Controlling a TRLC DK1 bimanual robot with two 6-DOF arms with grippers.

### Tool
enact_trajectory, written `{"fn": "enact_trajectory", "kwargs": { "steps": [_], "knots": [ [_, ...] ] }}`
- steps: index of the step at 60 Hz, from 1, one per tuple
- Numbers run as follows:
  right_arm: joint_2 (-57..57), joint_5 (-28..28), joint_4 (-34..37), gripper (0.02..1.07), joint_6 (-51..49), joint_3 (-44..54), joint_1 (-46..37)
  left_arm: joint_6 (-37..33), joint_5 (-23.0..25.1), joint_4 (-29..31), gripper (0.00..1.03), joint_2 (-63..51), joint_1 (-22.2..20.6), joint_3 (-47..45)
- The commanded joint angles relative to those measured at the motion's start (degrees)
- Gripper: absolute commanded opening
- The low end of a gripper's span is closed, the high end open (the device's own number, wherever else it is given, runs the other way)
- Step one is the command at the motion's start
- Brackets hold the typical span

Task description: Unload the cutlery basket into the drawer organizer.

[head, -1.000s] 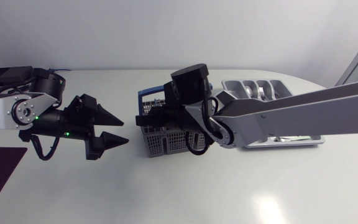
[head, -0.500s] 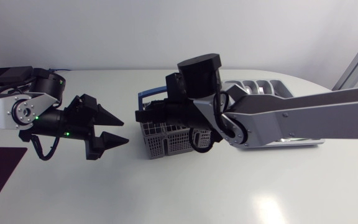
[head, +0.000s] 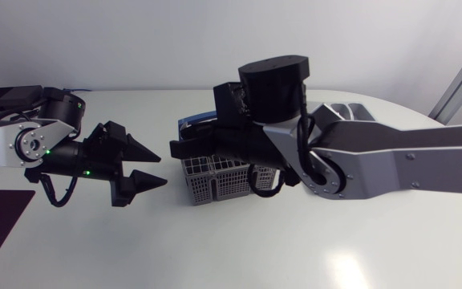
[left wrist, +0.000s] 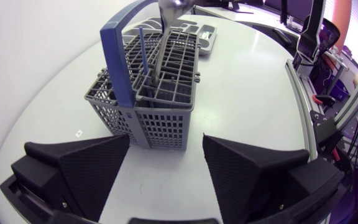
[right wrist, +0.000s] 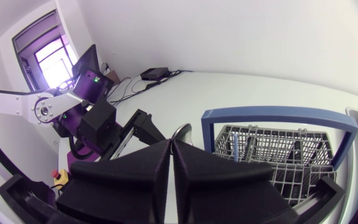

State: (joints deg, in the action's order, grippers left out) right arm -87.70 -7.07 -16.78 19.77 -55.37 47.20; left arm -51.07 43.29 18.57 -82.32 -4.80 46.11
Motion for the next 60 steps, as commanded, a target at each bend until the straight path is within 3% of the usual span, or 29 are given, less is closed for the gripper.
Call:
{"fn": "enact_trajectory", "kwargs": {
  "steps": [1, 13, 33, 50, 60],
  "knots": [
    [1.9, -0.2, -0.9, 0.10, -0.9, 1.4, 0.9, -0.4, 0.9, 0.5, 0.99, 1.3, -0.2, -1.1],
    [6.1, -1.9, 3.5, 0.10, -1.3, -1.1, -1.2, -0.2, 0.9, 0.6, 0.99, 1.9, -0.3, -1.0],
    [14.0, -6.2, 21.0, 0.10, -3.8, -6.0, -6.3, 1.3, 0.8, 0.9, 0.99, 2.8, -0.8, -0.6],
    [21.8, -8.1, 42.5, 0.10, -16.0, -5.7, -18.7, 1.3, 0.7, 2.2, 0.99, 3.8, -0.4, -0.4],
    [26.3, -8.4, 47.9, 0.10, -27.0, -0.6, -28.0, 1.4, 0.7, 3.6, 0.99, 5.3, -0.4, -0.1]
  ]
}}
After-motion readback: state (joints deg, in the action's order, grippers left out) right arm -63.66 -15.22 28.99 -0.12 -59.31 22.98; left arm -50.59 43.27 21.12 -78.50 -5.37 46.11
